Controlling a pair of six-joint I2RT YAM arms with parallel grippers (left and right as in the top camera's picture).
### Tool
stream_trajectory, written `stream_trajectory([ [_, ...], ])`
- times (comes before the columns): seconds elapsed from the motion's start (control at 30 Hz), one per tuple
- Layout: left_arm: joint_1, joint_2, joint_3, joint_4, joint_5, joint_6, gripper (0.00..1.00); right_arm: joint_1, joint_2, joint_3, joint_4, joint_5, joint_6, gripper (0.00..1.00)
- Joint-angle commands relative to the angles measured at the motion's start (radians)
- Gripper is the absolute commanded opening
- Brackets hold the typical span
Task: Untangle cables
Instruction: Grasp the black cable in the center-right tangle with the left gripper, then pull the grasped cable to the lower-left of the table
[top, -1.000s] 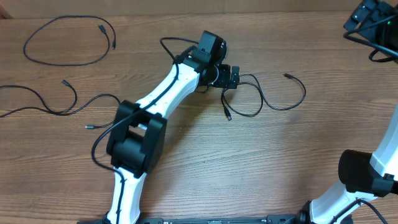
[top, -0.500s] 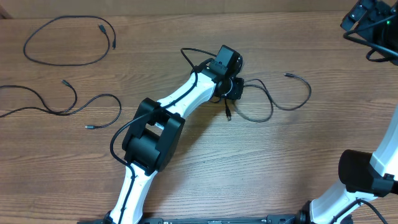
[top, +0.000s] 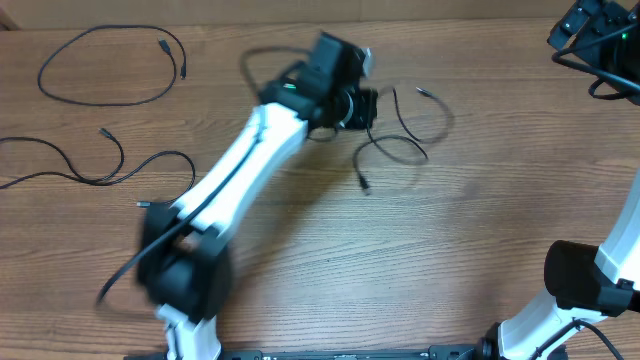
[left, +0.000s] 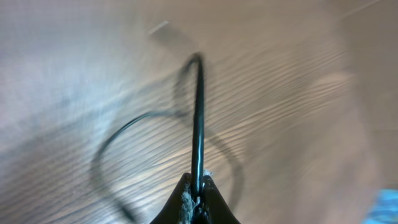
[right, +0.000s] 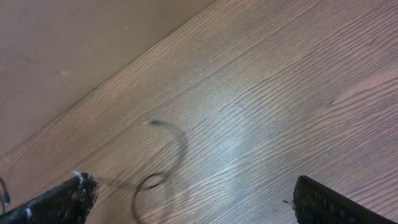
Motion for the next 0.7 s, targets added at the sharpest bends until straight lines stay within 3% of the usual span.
stream_trajectory([
  [0.0, 0.019, -0.207, 0.013, -0.046, 0.048, -0.019, 0.04, -0.002, -0.010, -0.003, 0.002, -0.005, -0.004, 1.00],
  [0.17, 0.060, -0.376, 0.013, -0.102, 0.043, -0.109, 0.04, -0.002, -0.010, -0.003, 0.002, -0.005, -0.004, 1.00],
  [0.3, 0.119, -0.492, 0.013, -0.106, 0.091, -0.288, 0.04, -0.002, -0.010, -0.003, 0.002, -0.005, -0.004, 1.00],
  [0.43, 0.182, -0.601, 0.013, -0.102, 0.091, -0.377, 0.04, -0.002, -0.010, -0.003, 0.002, -0.005, -0.004, 1.00],
  [0.67, 0.301, -0.756, 0.013, -0.276, -0.136, -0.390, 0.04, -0.002, -0.010, -0.003, 0.002, -0.005, -0.004, 1.00],
])
